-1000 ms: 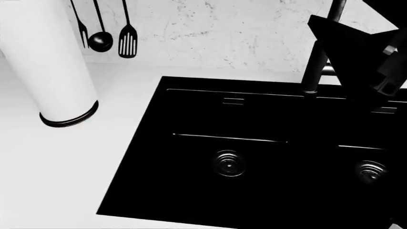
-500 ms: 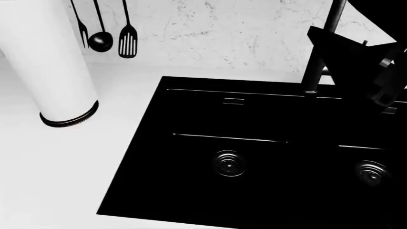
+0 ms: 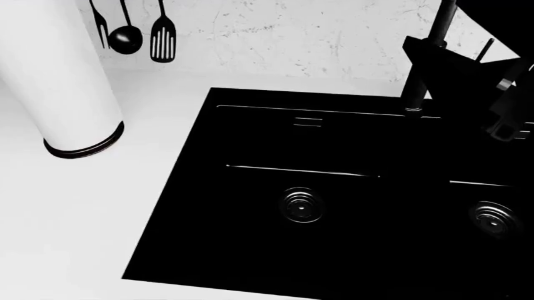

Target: Pick the brussel sprout, mango from the counter and place them in the cabinet. Then close the cabinet.

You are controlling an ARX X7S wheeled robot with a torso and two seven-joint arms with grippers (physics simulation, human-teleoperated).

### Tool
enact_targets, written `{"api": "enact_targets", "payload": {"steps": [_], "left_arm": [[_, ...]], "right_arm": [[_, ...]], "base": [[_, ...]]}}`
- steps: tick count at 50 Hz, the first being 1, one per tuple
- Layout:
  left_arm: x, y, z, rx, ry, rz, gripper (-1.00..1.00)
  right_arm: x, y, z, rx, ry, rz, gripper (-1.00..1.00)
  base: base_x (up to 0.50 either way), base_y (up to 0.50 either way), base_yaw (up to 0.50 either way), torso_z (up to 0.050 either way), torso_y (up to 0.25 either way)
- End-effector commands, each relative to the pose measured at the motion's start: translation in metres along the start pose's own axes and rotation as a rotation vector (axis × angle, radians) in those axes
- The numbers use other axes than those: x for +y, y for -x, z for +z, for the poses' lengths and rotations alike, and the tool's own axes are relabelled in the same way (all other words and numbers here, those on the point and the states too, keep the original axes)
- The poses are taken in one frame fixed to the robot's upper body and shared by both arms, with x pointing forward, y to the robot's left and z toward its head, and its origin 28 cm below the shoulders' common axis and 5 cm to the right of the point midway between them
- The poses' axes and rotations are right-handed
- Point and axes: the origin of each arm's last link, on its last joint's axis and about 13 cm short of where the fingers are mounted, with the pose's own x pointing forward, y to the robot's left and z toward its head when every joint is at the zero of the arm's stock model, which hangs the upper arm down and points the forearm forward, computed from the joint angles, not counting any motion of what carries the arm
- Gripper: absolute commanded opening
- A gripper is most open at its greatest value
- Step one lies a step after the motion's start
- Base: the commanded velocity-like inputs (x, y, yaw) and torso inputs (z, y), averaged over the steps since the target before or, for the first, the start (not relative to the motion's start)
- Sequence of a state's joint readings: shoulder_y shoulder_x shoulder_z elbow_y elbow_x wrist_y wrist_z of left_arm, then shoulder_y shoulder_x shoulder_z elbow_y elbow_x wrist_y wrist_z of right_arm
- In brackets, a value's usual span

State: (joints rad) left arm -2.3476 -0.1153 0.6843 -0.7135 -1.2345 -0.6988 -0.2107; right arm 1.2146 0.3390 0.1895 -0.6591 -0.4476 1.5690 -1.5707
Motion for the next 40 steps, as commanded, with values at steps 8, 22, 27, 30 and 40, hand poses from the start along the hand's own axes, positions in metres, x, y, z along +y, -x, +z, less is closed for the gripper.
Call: {"api": "enact_targets", "payload": {"steps": [8,22,27,30,40], "left_arm": [[-0.0266,-0.0071,-0.0106,0.051,0.129,-0.169,1.0],[-0.0279,-0.0132,-0.0124,0.069,0.082,-0.15,1.0],[-0.0279,-0.0136,-0.013,0.067,0.08,-0.149,1.0],[-0.0279,-0.0133,-0.0124,0.064,0.083,-0.148,1.0],[-0.0282,-0.0143,-0.0108,0.058,0.075,-0.142,1.0]], "right_arm": [[0.0009,0.0007,-0.0008,-0.005,0.0,-0.001,1.0],[0.0014,0.0001,-0.0018,-0.006,-0.004,0.001,1.0],[0.0013,0.0005,-0.0022,-0.005,-0.005,0.001,1.0],[0.0011,0.0005,-0.002,-0.004,-0.004,0.002,1.0],[0.0009,0.0,-0.0017,-0.004,-0.005,0.003,1.0]], "base": [[0.0,0.0,0.0,0.0,0.0],[0.0,0.0,-0.01,0.0,-0.019],[0.0,0.0,0.0,0.0,-0.152],[0.01,0.0,-0.01,0.0,-0.076],[0.01,0.0,-0.01,0.0,-0.007]]}}
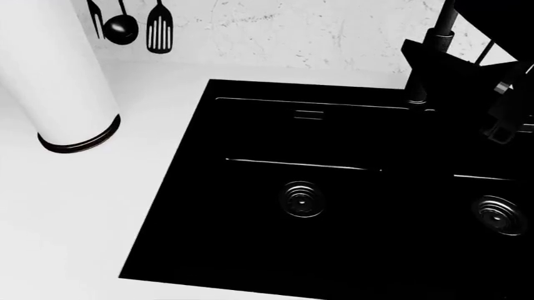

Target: Pick the brussel sprout, mango from the counter and place them in the cabinet. Then close the cabinet.

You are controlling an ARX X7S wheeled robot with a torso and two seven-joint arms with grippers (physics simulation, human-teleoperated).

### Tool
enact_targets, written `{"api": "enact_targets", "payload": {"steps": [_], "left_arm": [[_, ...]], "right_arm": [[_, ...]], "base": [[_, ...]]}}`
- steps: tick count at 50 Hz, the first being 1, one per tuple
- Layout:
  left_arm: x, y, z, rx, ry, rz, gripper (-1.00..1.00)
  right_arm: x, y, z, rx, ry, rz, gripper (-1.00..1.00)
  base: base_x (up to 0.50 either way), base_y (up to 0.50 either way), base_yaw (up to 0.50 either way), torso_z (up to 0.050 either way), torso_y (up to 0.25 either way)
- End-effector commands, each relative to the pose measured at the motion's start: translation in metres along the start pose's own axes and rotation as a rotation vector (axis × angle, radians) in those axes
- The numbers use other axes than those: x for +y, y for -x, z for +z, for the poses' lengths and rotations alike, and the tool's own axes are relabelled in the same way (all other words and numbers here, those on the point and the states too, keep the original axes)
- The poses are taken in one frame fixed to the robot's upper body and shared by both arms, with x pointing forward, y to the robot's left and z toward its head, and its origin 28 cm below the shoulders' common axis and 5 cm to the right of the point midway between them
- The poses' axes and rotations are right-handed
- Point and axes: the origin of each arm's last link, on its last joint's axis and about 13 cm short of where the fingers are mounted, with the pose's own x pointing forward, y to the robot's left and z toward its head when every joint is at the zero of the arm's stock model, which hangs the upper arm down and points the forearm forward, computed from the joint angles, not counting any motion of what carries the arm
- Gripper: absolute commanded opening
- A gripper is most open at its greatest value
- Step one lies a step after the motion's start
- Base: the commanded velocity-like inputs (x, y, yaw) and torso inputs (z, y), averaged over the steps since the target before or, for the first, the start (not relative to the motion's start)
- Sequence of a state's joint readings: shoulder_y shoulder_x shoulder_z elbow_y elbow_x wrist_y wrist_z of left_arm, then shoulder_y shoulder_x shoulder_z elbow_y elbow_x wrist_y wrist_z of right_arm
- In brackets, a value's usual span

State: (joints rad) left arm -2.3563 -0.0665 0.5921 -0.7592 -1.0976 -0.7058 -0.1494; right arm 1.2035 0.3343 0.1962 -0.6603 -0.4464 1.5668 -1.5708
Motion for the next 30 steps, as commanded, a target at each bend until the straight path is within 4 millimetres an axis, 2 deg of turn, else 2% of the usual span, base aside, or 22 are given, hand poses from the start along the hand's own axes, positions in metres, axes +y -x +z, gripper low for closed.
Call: {"api": "enact_targets", "payload": {"steps": [1,30], "left_arm": [[-0.0264,-0.0088,-0.0163,0.091,0.09,-0.132,1.0],[-0.0264,-0.0052,-0.0211,0.08,0.112,-0.133,1.0]], "right_arm": [[0.0006,0.0,0.001,-0.005,0.003,0.001,1.0],[0.0015,0.0008,-0.0008,-0.006,0.001,0.0,1.0]], "base": [[0.01,0.0,-0.01,0.0,-0.012],[0.01,0.0,-0.01,0.001,-0.015]]}}
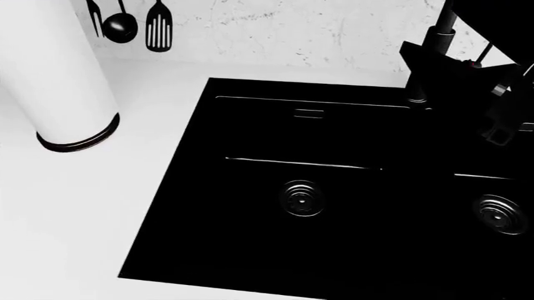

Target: Pick the brussel sprout, mango from the counter and place them in the cabinet. Then close the cabinet.

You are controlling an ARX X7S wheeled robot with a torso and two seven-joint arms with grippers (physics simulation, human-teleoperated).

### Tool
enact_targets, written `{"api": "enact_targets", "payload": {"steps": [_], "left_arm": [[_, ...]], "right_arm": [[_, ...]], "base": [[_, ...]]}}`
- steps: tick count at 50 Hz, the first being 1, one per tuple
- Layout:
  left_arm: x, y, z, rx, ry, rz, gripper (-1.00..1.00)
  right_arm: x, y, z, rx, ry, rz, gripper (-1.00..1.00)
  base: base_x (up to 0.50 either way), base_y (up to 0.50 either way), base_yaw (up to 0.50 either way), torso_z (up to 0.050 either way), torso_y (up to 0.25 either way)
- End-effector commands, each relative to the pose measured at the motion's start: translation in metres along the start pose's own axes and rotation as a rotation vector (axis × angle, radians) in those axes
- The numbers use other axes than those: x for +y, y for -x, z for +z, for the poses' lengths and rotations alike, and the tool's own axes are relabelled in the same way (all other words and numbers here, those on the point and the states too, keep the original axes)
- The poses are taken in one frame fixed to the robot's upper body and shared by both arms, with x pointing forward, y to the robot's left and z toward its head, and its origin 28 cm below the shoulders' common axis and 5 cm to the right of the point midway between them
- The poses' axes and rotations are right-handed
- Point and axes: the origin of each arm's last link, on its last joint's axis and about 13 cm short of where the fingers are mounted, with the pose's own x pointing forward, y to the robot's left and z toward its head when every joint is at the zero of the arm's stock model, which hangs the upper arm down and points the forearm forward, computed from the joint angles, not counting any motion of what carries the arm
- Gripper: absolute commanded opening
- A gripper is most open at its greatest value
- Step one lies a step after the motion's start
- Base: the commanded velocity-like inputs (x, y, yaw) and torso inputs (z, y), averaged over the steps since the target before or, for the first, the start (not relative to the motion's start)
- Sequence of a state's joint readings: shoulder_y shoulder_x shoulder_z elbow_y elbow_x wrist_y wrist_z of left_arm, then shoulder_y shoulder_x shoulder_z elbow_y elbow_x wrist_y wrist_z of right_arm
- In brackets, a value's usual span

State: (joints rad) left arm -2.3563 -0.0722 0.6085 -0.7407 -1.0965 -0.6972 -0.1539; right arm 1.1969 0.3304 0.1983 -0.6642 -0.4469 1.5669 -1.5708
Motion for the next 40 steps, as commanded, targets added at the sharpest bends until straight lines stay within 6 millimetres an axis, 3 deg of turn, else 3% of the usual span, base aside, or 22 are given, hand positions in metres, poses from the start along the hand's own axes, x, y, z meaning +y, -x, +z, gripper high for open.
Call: {"api": "enact_targets", "payload": {"steps": [1,23,28,40], "left_arm": [[-0.025,-0.005,-0.021,0.089,0.14,-0.134,1.0],[-0.009,0.054,-0.031,0.025,0.243,-0.105,1.0],[-0.003,0.071,-0.047,0.035,0.236,-0.086,1.0],[0.016,0.103,-0.084,0.053,0.154,-0.136,1.0]], "right_arm": [[0.001,0.001,0.001,-0.006,0.005,-0.002,1.0],[-0.007,0.011,0.016,-0.028,0.039,-0.048,1.0],[-0.01,0.017,0.022,-0.036,0.051,-0.069,1.0],[-0.017,0.032,0.034,-0.051,0.08,-0.12,1.0]], "base": [[0.0,0.0,0.0,0.0,0.0],[0.0,0.0,0.0,0.0,0.237],[0.0,0.0,0.0,0.0,0.2],[0.0,0.0,0.0,0.0,0.0]]}}
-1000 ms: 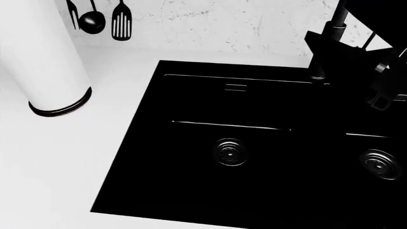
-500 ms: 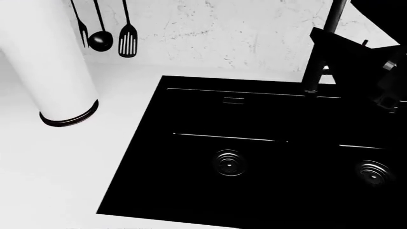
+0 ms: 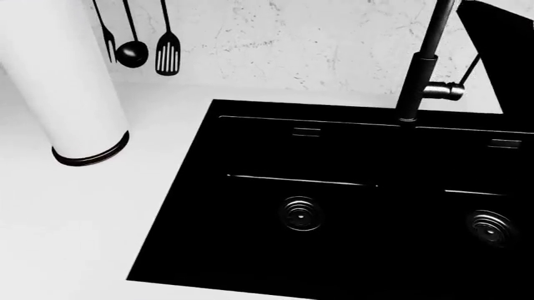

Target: Pick the brussel sprout, mango from the counter and place them in the cabinet. Then close the cabinet.

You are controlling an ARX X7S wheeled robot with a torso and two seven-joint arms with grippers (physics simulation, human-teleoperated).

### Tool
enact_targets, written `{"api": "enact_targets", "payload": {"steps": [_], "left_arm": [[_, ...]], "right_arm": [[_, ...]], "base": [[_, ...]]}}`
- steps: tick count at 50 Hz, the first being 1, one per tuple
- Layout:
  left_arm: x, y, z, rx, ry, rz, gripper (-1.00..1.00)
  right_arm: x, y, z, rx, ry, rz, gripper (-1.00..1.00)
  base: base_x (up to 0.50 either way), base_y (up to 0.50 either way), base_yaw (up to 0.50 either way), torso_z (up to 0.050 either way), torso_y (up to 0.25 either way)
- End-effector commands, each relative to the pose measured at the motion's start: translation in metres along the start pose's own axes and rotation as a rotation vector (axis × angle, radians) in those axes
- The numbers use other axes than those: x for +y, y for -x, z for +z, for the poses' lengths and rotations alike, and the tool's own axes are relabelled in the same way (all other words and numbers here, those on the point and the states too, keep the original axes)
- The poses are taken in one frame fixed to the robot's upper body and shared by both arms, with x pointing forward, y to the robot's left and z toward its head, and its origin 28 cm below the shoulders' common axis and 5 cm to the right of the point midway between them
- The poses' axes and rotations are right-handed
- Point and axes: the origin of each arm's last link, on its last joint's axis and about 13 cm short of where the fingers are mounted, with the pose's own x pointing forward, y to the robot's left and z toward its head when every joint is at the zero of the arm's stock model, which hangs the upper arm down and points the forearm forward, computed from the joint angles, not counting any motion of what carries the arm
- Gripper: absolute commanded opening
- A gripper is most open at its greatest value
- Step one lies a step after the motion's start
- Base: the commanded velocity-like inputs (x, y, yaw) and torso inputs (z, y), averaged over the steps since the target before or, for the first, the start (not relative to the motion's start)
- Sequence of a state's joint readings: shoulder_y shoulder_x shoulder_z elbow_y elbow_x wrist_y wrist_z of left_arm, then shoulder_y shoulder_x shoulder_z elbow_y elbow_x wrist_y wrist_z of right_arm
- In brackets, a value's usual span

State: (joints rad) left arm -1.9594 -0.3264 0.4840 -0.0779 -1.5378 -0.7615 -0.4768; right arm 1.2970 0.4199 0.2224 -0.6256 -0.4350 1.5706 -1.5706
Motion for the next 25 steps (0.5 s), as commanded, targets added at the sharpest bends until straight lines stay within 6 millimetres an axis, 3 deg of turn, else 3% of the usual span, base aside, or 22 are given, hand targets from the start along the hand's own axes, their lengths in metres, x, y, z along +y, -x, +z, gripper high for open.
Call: {"api": "enact_targets", "payload": {"steps": [1,15,16,17,19,21,22,25], "left_arm": [[0.018,0.031,-0.027,0.025,-0.065,-0.022,1.0],[0.058,0.043,-0.05,0.066,-0.111,0.128,1.0],[0.061,0.044,-0.053,0.069,-0.114,0.146,1.0],[0.064,0.045,-0.055,0.071,-0.112,0.164,1.0],[0.068,0.048,-0.059,0.07,-0.11,0.196,1.0],[0.072,0.051,-0.062,0.065,-0.106,0.222,1.0],[0.073,0.052,-0.063,0.06,-0.103,0.232,1.0],[0.073,0.06,-0.061,0.031,-0.09,0.247,1.0]], "right_arm": [[-0.006,0.013,0.009,-0.015,0.024,-0.044,1.0],[-0.008,0.03,0.012,-0.033,0.044,-0.088,1.0],[-0.023,0.07,0.005,-0.009,-0.014,-0.282,1.0],[-0.034,0.095,0.006,0.135,0.089,-0.398,1.0],[-0.031,0.116,0.036,0.331,0.461,-0.487,1.0],[-0.021,0.094,0.063,0.365,0.765,-0.386,1.0],[-0.015,0.086,0.064,0.185,0.766,-0.39,1.0],[0.001,0.076,0.053,-0.048,0.475,-0.547,1.0]], "base": [[0.0,0.0,0.0,0.0,0.0],[0.0,0.0,0.0,0.0,0.0],[0.0,0.0,0.0,0.0,0.0],[0.0,0.0,0.0,0.0,0.0],[0.0,0.0,0.0,0.0,0.0],[0.0,0.0,0.0,0.0,0.0],[0.0,0.0,0.0,0.0,0.0],[0.0,0.0,0.0,0.0,0.0]]}}
